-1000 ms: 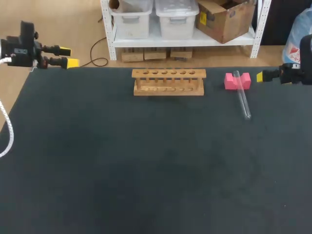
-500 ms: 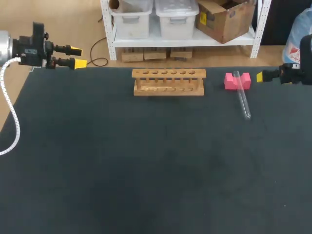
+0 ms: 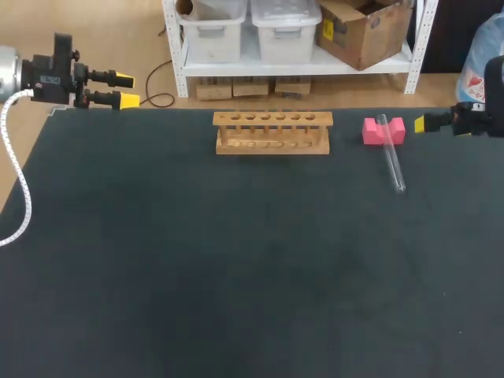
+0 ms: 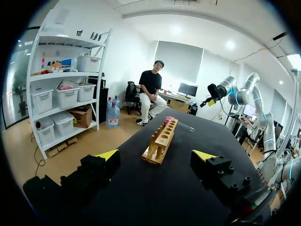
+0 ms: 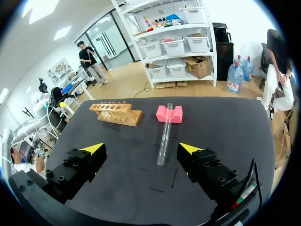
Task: Grasp the test tube, adjust it, and insert it.
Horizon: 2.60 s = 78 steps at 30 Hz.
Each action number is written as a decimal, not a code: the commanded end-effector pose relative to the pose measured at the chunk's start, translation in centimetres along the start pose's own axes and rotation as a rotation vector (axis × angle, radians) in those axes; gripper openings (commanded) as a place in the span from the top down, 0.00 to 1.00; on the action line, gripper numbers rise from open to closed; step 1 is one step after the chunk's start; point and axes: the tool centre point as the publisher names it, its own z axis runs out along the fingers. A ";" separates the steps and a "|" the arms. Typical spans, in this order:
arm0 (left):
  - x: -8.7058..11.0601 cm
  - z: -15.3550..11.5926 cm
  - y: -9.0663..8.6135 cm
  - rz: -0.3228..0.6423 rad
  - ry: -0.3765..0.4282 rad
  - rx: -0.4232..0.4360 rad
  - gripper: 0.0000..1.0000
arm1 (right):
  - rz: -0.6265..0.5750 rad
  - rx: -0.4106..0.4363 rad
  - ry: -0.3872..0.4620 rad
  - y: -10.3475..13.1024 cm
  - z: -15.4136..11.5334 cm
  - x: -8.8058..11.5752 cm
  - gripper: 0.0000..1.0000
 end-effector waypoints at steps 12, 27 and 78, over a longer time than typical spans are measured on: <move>0.1 0.1 0.1 0.002 -0.002 0.000 0.00 | -0.087 0.242 0.013 -0.2 1.2 0.1 0.00; 0.1 0.1 0.1 0.002 -0.002 0.000 0.00 | -0.126 0.424 -0.095 -1.5 5.6 0.7 0.00; 0.1 0.1 0.1 0.002 -0.002 0.000 0.00 | -0.210 0.321 0.011 -7.2 16.7 2.3 0.00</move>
